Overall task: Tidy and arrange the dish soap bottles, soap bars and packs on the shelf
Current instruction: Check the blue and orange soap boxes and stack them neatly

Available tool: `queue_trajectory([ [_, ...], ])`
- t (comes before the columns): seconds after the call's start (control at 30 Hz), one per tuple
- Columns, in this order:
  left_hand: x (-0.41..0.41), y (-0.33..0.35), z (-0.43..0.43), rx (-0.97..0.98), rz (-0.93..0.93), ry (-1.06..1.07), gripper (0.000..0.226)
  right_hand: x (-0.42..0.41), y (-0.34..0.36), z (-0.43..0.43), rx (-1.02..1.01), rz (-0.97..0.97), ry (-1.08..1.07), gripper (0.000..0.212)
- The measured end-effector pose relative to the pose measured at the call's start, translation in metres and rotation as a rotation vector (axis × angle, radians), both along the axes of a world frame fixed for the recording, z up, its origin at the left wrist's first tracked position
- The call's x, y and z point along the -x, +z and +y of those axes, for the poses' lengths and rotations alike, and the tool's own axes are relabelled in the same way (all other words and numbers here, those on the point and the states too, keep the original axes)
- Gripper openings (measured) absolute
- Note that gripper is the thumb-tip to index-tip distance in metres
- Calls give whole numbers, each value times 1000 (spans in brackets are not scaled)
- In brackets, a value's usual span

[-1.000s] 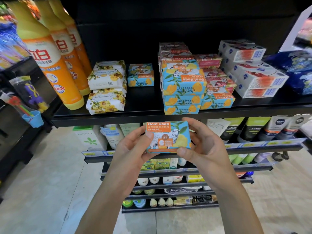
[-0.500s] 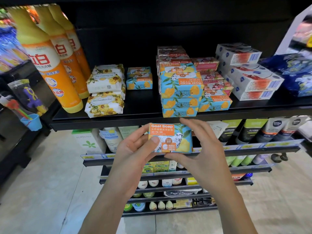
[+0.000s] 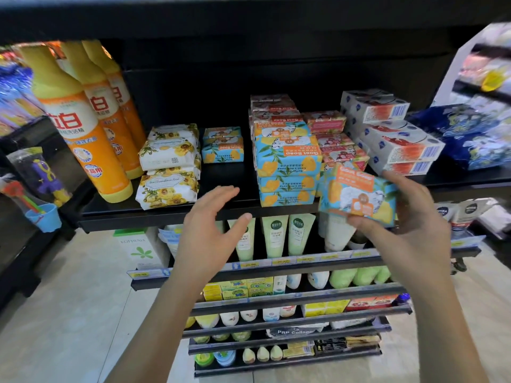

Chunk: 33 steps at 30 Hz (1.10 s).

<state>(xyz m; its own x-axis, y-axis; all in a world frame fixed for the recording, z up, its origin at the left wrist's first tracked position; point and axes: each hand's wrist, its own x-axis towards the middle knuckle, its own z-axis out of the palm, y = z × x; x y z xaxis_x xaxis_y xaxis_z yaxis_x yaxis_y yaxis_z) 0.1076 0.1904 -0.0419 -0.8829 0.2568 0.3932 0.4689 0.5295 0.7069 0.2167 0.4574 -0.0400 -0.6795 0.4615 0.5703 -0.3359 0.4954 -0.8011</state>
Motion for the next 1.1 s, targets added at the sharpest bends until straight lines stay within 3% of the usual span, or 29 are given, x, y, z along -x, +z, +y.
queue_trajectory([
  [0.2,30,-27,10,298,145,33,56,31,18,36,-82,-139,-37,74],
  [0.37,34,-35,11,287,204,74,51,64,28,52,-188,-303,27,84],
  [0.67,35,-39,12,290,228,78,51,74,33,56,-34,-362,265,89],
  [0.8,35,-38,12,292,219,77,51,57,21,51,-113,-374,117,86],
  [0.93,34,-37,12,281,223,73,50,40,2,49,-386,-416,-157,81],
  [1.1,32,-29,14,224,153,74,48,46,-25,55,-541,-440,-249,67],
])
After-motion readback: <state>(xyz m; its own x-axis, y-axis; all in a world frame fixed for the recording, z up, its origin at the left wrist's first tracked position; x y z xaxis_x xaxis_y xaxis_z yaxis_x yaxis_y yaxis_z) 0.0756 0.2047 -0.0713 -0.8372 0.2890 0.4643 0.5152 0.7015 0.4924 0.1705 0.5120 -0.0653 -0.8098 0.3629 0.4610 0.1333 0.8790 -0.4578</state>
